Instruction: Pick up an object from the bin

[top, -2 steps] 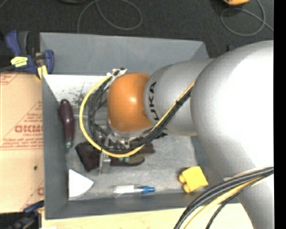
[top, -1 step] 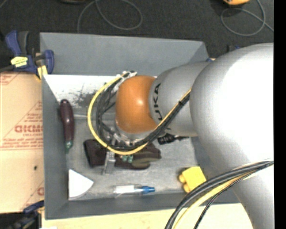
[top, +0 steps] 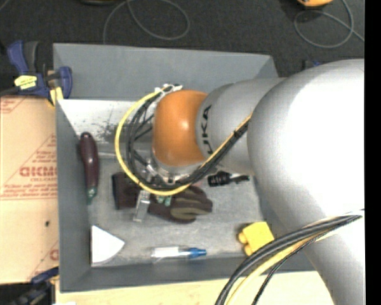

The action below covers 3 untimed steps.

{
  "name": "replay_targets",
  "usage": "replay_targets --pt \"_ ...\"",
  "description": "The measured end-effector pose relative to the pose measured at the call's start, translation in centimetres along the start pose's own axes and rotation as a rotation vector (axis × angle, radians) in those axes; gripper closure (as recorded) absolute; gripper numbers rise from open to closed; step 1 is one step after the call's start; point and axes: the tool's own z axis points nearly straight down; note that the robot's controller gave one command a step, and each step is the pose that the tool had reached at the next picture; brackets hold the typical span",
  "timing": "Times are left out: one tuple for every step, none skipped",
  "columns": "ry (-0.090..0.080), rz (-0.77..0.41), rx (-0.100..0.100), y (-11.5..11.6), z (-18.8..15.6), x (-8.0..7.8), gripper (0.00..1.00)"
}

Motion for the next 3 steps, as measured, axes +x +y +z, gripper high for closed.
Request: replay_targets --pt "0.001 -0.039 0.003 -0.25 0.1 0.55 0.0" --pt "-0.004 -0.004 -0.003 0.01 -0.11 -0.15 1.0" --pt "-0.005 -0.004 -0.004 0.01 -0.12 -0.17 1.0"
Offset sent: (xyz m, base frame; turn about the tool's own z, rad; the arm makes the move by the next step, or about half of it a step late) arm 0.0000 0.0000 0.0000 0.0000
